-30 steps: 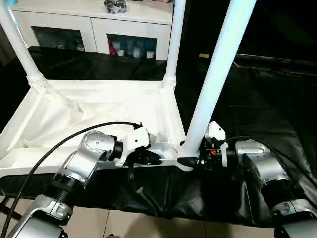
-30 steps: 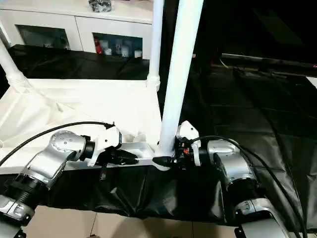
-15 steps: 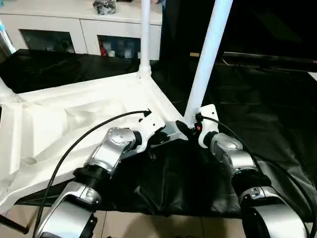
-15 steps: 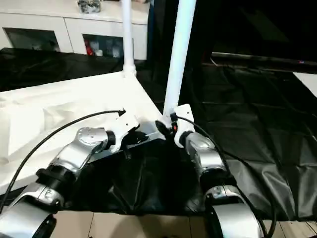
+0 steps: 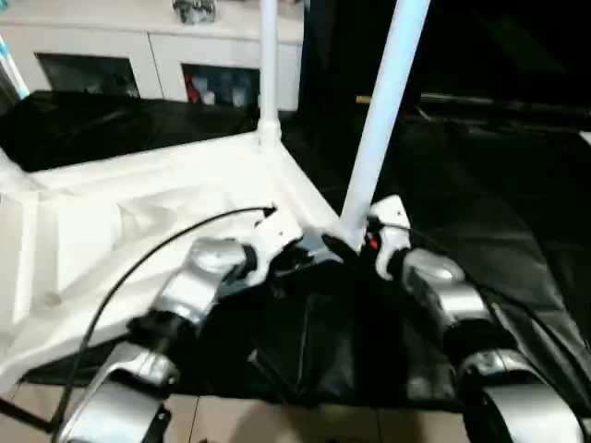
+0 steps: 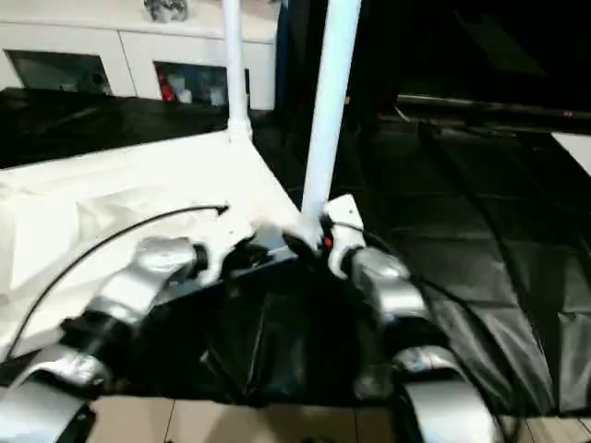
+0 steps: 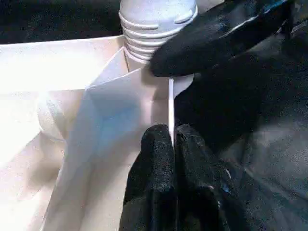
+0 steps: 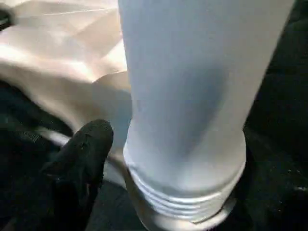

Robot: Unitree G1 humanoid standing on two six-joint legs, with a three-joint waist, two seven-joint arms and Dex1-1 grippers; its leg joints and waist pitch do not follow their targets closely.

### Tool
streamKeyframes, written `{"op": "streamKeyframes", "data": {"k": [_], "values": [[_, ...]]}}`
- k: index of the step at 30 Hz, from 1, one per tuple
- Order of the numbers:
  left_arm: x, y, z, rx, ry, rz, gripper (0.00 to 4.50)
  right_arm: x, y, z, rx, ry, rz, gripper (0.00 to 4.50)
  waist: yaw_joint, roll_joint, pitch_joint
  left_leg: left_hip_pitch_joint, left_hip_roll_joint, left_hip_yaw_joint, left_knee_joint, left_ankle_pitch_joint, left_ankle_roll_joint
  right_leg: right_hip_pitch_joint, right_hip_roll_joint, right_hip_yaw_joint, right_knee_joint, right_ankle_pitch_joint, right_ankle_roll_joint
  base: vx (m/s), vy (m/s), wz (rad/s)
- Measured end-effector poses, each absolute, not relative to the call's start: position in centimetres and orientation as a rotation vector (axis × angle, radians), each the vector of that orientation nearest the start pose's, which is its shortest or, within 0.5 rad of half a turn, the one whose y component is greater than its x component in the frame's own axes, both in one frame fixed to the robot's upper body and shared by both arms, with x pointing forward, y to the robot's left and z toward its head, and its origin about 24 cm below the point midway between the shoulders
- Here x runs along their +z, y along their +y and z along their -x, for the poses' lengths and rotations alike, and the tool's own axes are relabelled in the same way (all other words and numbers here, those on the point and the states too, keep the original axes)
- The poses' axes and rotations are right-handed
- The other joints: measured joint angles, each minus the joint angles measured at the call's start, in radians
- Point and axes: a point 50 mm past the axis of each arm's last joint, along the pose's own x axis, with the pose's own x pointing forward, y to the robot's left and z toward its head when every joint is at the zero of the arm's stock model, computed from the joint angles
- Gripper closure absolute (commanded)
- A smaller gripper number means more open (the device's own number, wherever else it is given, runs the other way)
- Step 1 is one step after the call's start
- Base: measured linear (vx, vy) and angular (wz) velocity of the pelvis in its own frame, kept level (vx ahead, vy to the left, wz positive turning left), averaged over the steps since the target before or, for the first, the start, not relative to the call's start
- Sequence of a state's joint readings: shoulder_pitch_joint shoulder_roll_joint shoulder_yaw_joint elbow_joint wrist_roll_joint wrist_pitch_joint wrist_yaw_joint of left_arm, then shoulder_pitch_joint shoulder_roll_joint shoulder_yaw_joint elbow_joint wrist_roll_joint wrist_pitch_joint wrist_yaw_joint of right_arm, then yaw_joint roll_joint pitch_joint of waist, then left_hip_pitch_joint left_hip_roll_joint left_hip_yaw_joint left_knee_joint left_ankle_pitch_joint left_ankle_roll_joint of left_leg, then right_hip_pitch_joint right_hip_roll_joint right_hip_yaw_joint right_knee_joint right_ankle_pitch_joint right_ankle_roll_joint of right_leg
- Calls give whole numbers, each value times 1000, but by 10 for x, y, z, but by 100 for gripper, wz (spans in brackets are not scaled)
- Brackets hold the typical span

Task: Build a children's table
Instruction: Rotate leg to tighten

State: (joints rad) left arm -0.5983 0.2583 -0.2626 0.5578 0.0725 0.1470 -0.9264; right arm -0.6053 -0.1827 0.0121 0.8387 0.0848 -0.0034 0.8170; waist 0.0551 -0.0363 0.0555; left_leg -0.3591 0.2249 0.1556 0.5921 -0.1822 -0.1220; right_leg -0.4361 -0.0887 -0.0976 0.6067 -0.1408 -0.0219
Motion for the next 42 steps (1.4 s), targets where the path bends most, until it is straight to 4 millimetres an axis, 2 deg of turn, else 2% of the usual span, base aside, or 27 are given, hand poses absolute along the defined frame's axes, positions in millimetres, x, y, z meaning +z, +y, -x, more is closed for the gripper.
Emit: {"op": "streamKeyframes", "data": {"k": [4, 10, 11, 16, 18, 20, 23, 27, 30, 33, 35, 36, 41, 42], "values": [[54, 112, -321, -1188, 356, -410, 450, 34, -145, -327, 1008, 317, 53, 53, 6, 0, 0, 1, 0, 0, 0, 0, 0, 1, 0, 0, 0, 0, 0, 0, 0, 0], [54, 115, -313, -1275, 366, -410, 450, 38, -148, -320, 1145, 349, 72, 53, 11, 0, 0, 1, 0, 0, 1, 0, 0, 2, -1, 0, 0, 0, 0, 0, 0, 0], [55, 117, -311, -1292, 370, -417, 450, 38, -147, -318, 1178, 357, 79, 68, 10, 0, 0, 1, 0, 0, 1, 0, 0, 2, -1, 0, 0, 0, 0, 0, 0, 0], [56, 120, -308, -1329, 379, -419, 450, 39, -147, -315, 1219, 372, 87, 96, 11, -2, 0, 0, 0, 1, 1, 0, 0, 2, -1, 1, 0, -1, 1, 0, 0, 0], [56, 120, -308, -1337, 382, -419, 450, 40, -147, -314, 1228, 375, 91, 127, 11, -2, 0, 0, 0, 1, 1, 0, 0, 2, -1, 1, 0, -1, 1, 0, 0, 0], [56, 122, -307, -1346, 385, -421, 450, 40, -147, -314, 1232, 381, 96, 129, 11, -2, 0, 0, 0, 1, 1, 0, 0, 2, -1, 1, 0, -1, 1, 0, 0, 0], [56, 123, -307, -1350, 388, -419, 450, 40, -146, -313, 1237, 382, 97, 164, 9, -3, -1, 0, 0, 1, 1, 0, 0, 2, -1, 1, 0, -1, 1, 0, 0, 0], [56, 123, -307, -1346, 388, -420, 450, 39, -146, -313, 1233, 383, 94, 172, 9, -4, -1, 1, 0, 1, 1, 0, 0, 2, -1, 1, 0, -1, 1, 0, 0, 0], [55, 124, -309, -1307, 386, -422, 450, 38, -141, -316, 1174, 371, 88, 174, 7, -6, -1, 1, 0, 1, 1, 0, 0, 2, -1, 1, 1, -1, 1, 0, 0, 0], [53, 122, -316, -1191, 379, -409, 450, 32, -129, -327, 977, 349, 35, 175, -8, -9, -2, 4, 0, 1, 2, 0, -1, 2, -1, 1, 1, -1, 1, 0, 0, 0], [52, 110, -326, -1094, 378, -399, 450, 30, -120, -340, 775, 345, -32, 176, -18, -9, -2, 4, 0, 1, 4, 0, -1, 2, -1, 1, 0, -1, 1, 0, 0, 0], [52, 106, -328, -1074, 375, -397, 450, 31, -118, -344, 730, 345, -33, 176, -20, -9, -2, 4, -1, 1, 4, 0, -1, 1, -1, 1, 0, -1, 1, 0, 0, 0], [51, 97, -335, -1015, 372, -398, 450, 31, -111, -351, 597, 343, -51, 176, -20, -9, -3, 3, -1, 1, 4, 0, 0, 2, -1, 0, -2, -1, 2, 0, 0, 0], [52, 95, -336, -1006, 371, -398, 450, 32, -111, -352, 576, 338, -50, 120, -20, -9, -3, 3, -1, 1, 4, 0, 0, 2, -1, 0, -3, -1, 2, 0, 0, 0]]}}
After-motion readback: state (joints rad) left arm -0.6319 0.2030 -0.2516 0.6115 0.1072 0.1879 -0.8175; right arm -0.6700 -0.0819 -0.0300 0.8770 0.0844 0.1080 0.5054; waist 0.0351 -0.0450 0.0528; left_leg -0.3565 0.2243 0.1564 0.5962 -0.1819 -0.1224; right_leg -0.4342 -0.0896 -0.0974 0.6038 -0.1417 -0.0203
